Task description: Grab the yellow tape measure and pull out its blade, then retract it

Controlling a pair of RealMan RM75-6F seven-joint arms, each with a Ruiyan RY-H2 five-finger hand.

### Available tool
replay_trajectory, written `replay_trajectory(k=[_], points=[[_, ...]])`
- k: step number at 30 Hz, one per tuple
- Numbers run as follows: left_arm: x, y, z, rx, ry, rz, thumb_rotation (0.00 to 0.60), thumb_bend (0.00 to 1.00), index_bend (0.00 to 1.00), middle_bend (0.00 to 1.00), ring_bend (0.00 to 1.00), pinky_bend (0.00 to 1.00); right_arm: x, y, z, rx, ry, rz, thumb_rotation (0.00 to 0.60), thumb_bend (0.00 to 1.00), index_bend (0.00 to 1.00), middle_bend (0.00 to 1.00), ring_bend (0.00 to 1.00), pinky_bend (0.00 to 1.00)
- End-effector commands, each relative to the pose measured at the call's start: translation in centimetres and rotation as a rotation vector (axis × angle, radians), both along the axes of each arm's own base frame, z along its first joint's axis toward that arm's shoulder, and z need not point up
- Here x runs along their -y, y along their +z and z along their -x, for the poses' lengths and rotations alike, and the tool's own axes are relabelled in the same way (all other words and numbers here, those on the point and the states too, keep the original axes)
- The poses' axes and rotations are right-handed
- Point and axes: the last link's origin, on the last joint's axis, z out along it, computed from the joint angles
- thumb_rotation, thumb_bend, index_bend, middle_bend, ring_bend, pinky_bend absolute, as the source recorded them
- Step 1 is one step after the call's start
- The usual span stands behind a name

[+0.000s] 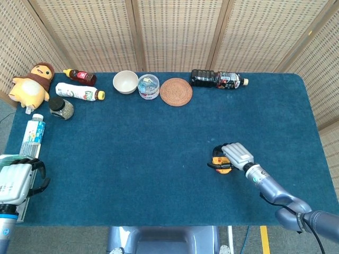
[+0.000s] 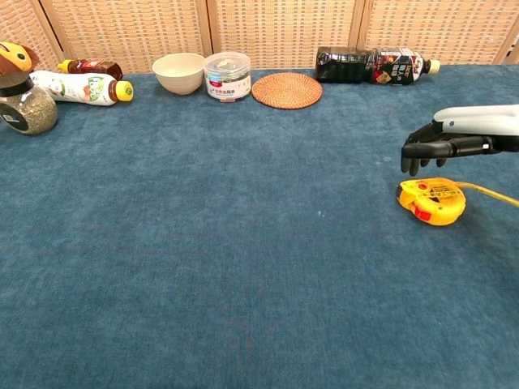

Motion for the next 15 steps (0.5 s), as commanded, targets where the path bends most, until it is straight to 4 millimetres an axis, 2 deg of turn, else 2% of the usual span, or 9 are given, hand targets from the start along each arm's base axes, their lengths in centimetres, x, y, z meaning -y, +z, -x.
replay_trajectory(k=[1, 6, 11, 15], points=[[0.0, 0.1, 0.0, -0.002, 0.000, -0.002, 0.600, 0.27, 0.64, 0.52, 0.40, 0.37, -0.1, 0.7, 0.5, -0.029, 0.013, 0.027, 0.016, 0.23, 0.32, 0.34, 0.29, 0.30], [-0.1, 0.1, -0.1, -0.002, -0.006, -0.002, 0.600, 0.27, 0.64, 0.52, 0.40, 0.37, -0.8, 1.0, 1.1, -0.062, 0.017, 0.055, 0.107, 0.22, 0.29, 0.34, 0.30, 0.31], [-0.5, 0.2, -0.3, 0.002, -0.023, -0.003, 0.600, 0.27, 0.64, 0.52, 0.40, 0.37, -1.5, 0.9, 1.5, -0.083, 0.017, 0.097, 0.268, 0.21, 0.29, 0.36, 0.34, 0.36], [-0.5, 0.1, -0.3, 0.005, -0.028, 0.002, 0.600, 0.27, 0.64, 0.52, 0.40, 0.37, -2.0, 0.6, 1.5, -0.086, 0.009, 0.107, 0.321, 0.20, 0.29, 0.37, 0.35, 0.39]])
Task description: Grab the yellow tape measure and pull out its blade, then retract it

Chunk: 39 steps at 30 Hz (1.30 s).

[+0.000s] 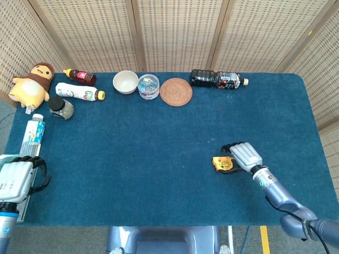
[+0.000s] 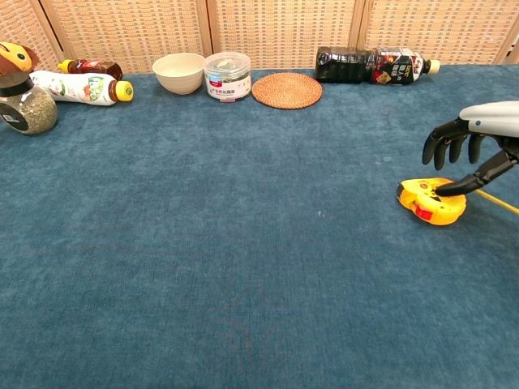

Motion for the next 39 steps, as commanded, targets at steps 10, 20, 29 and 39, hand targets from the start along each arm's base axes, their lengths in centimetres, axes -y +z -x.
replay_trajectory(k=[10, 20, 29, 39], points=[[0.1, 0.4, 0.0, 0.001, -0.009, -0.010, 0.600, 0.27, 0.64, 0.52, 0.40, 0.37, -0.7, -1.3, 0.0, -0.019, 0.016, 0.038, 0.344, 0.19, 0.29, 0.37, 0.37, 0.40], [0.3, 0.9, 0.0, -0.001, -0.005, -0.022, 0.600, 0.27, 0.64, 0.52, 0.40, 0.37, -0.9, -1.9, 0.2, -0.047, 0.065, 0.062, 0.343, 0.20, 0.29, 0.37, 0.37, 0.40], [0.6, 1.2, 0.1, -0.003, -0.002, -0.030, 0.600, 0.27, 0.64, 0.52, 0.40, 0.37, -0.9, -2.3, 0.8, -0.073, 0.114, 0.076, 0.349, 0.19, 0.30, 0.38, 0.38, 0.41], [0.9, 1.5, 0.0, -0.010, 0.005, -0.043, 0.600, 0.27, 0.64, 0.52, 0.40, 0.37, -1.2, -2.5, 2.1, -0.077, 0.152, 0.091, 0.349, 0.19, 0.32, 0.39, 0.38, 0.41]])
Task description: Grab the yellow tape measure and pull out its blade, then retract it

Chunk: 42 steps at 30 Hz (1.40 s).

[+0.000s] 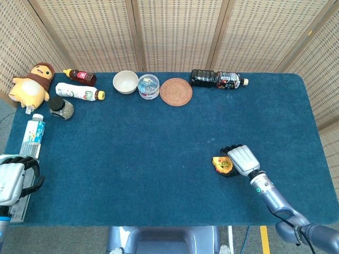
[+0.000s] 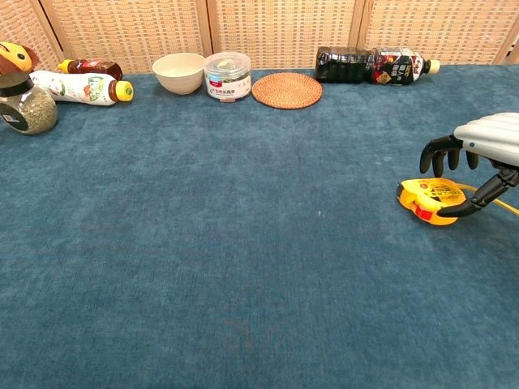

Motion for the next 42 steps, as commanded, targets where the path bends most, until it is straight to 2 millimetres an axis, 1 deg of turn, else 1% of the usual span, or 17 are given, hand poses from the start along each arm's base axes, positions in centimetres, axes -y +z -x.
replay_trajectory(k=[1, 11, 28, 34, 42], points=[[0.0, 0.1, 0.0, 0.000, 0.001, -0.002, 0.600, 0.27, 0.64, 0.52, 0.40, 0.37, -0.2, -0.2, 0.3, 0.007, 0.001, -0.002, 0.349, 0.19, 0.32, 0.39, 0.38, 0.41], [0.2, 0.3, 0.1, -0.004, 0.009, -0.008, 0.600, 0.27, 0.64, 0.52, 0.40, 0.37, 0.1, -0.8, 0.5, -0.004, 0.013, -0.010, 0.349, 0.19, 0.34, 0.41, 0.40, 0.43], [0.4, 0.3, 0.3, -0.004, 0.014, -0.009, 0.600, 0.27, 0.64, 0.52, 0.40, 0.37, 0.3, -0.9, 1.3, -0.015, 0.004, -0.010, 0.352, 0.19, 0.37, 0.42, 0.41, 0.44], [0.4, 0.3, 0.2, -0.005, 0.013, -0.010, 0.600, 0.27, 0.64, 0.52, 0.40, 0.37, 0.3, -1.0, 1.6, -0.013, -0.009, -0.015, 0.352, 0.19, 0.42, 0.46, 0.45, 0.45], [0.4, 0.4, 0.1, -0.009, 0.011, -0.013, 0.600, 0.27, 0.64, 0.52, 0.40, 0.37, 0.4, -1.2, 1.5, 0.006, -0.019, -0.008, 0.374, 0.19, 0.50, 0.53, 0.52, 0.52]])
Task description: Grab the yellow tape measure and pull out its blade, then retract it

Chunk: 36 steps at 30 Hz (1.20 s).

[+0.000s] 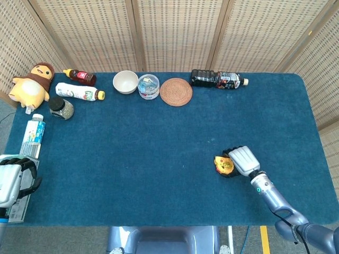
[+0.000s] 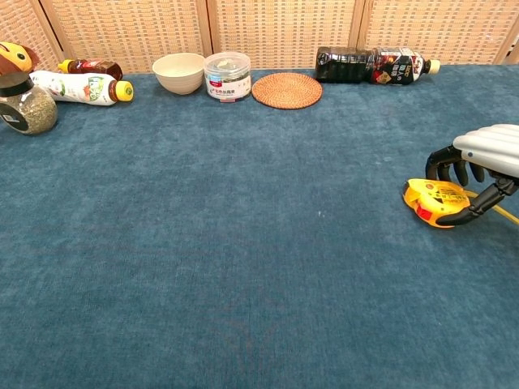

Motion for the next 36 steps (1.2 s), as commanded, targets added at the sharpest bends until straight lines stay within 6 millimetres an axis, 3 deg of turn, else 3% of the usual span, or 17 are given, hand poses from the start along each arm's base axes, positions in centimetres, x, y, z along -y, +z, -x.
replay_trajectory(k=[1, 12, 21, 36], points=[[0.0, 0.0, 0.0, -0.001, 0.001, -0.001, 0.600, 0.27, 0.64, 0.52, 0.40, 0.37, 0.0, 0.0, 0.0, 0.008, -0.003, 0.003, 0.376, 0.19, 0.50, 0.54, 0.53, 0.53], [0.0, -0.2, 0.0, 0.001, -0.002, 0.011, 0.600, 0.27, 0.64, 0.52, 0.40, 0.37, 0.1, 0.1, -0.8, 0.080, -0.025, -0.003, 0.419, 0.19, 0.56, 0.59, 0.59, 0.60], [-1.1, -1.5, -0.9, 0.009, -0.025, 0.085, 0.600, 0.27, 0.64, 0.52, 0.40, 0.37, 0.2, 1.8, -2.8, 0.132, -0.004, 0.010, 0.428, 0.19, 0.57, 0.60, 0.61, 0.62], [-6.9, -5.0, -5.2, 0.100, -0.169, 0.249, 0.600, 0.27, 0.64, 0.52, 0.40, 0.42, -1.6, 4.1, -7.2, 0.217, 0.021, 0.019, 0.427, 0.19, 0.57, 0.60, 0.60, 0.62]])
